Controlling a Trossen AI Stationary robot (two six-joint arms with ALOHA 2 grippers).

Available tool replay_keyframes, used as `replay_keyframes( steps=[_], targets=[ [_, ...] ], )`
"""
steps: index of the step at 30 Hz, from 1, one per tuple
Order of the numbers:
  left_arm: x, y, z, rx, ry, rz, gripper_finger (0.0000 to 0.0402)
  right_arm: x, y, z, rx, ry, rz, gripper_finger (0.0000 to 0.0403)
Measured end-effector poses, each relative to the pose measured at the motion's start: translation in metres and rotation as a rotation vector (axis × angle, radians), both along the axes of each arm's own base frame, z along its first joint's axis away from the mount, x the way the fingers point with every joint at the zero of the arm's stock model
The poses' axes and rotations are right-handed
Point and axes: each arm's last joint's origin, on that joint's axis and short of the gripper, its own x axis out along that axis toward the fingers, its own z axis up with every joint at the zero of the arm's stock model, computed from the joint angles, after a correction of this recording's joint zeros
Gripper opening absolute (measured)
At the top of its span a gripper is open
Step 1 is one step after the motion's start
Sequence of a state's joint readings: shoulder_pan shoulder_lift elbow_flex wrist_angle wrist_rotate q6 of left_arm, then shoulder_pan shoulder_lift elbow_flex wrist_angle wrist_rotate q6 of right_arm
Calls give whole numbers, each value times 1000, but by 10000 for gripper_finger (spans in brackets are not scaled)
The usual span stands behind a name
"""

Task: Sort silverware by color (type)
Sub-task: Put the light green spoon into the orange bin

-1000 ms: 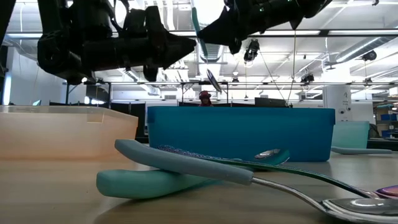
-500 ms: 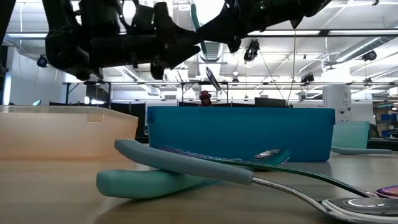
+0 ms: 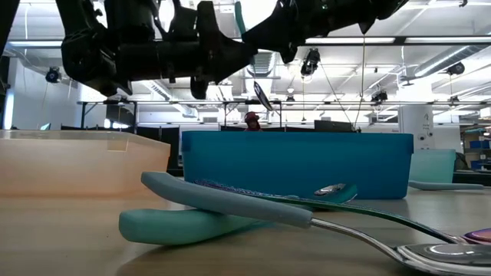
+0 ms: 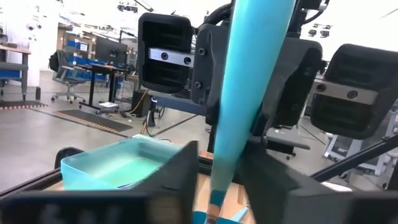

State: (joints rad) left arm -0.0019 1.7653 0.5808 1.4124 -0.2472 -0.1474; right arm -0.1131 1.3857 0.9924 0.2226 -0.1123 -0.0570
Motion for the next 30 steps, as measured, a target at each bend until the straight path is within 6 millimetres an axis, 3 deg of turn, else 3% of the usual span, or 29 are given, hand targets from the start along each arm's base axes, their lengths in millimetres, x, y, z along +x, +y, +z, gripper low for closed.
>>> replay_keyframes(
  steps=[2, 10, 16, 20, 25, 30],
  targets=[
    [0, 0, 0, 11, 5, -1, 29, 0, 1, 0, 8, 1, 0, 44],
    [0, 2, -2, 9, 24, -23, 28, -1, 1, -2, 38, 30, -7, 50],
    [-1, 3, -2, -20, 42, -26, 28, -8, 2, -6, 45, 121, -10, 154],
    [-2, 2, -1, -23, 58, -30, 28, -18, 3, -3, 80, 175, -25, 192],
    [-6, 2, 1, -54, 107, -38, 27, -42, 6, 3, 173, 293, -63, 198],
    [-16, 2, 9, -67, 219, -38, 27, -65, 8, -3, 322, 492, -148, 199]
  ],
)
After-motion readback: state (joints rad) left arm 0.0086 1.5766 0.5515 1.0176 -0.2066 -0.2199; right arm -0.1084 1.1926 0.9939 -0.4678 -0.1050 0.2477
